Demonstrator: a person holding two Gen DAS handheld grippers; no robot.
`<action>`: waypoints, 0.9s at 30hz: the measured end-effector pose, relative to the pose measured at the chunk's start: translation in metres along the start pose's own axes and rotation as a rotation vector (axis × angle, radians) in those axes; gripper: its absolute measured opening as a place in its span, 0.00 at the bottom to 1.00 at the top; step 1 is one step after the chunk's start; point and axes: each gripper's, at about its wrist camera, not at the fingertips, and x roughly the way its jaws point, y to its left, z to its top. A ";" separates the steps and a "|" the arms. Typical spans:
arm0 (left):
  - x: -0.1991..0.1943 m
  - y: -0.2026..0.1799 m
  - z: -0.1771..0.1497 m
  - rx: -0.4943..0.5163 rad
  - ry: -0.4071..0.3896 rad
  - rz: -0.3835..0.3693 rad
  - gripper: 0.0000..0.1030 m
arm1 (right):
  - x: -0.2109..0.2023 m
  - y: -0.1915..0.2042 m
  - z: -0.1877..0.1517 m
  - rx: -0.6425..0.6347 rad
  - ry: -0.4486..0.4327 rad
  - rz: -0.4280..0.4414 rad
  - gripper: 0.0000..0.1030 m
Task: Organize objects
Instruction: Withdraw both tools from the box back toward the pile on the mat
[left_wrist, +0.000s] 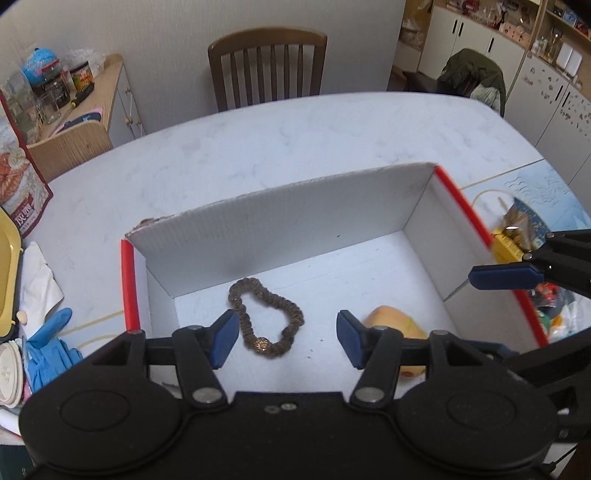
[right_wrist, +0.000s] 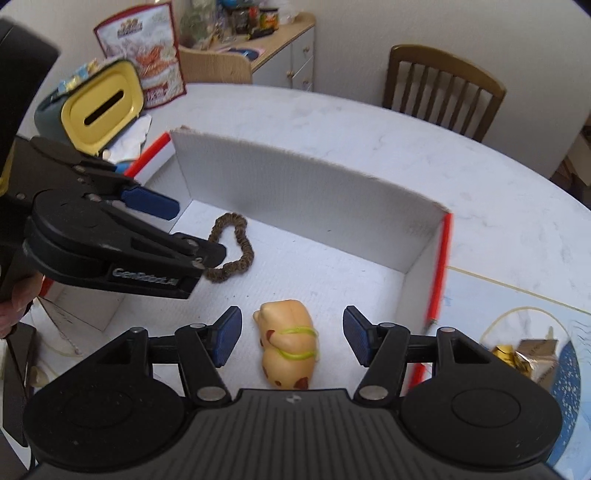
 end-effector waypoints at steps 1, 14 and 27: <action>-0.005 -0.002 -0.001 0.003 -0.010 0.000 0.56 | -0.004 -0.002 -0.001 0.006 -0.007 0.002 0.58; -0.058 -0.053 -0.018 0.019 -0.128 -0.010 0.66 | -0.067 -0.029 -0.031 0.044 -0.109 0.038 0.62; -0.089 -0.125 -0.032 0.015 -0.253 -0.001 0.80 | -0.129 -0.083 -0.081 0.074 -0.234 0.065 0.69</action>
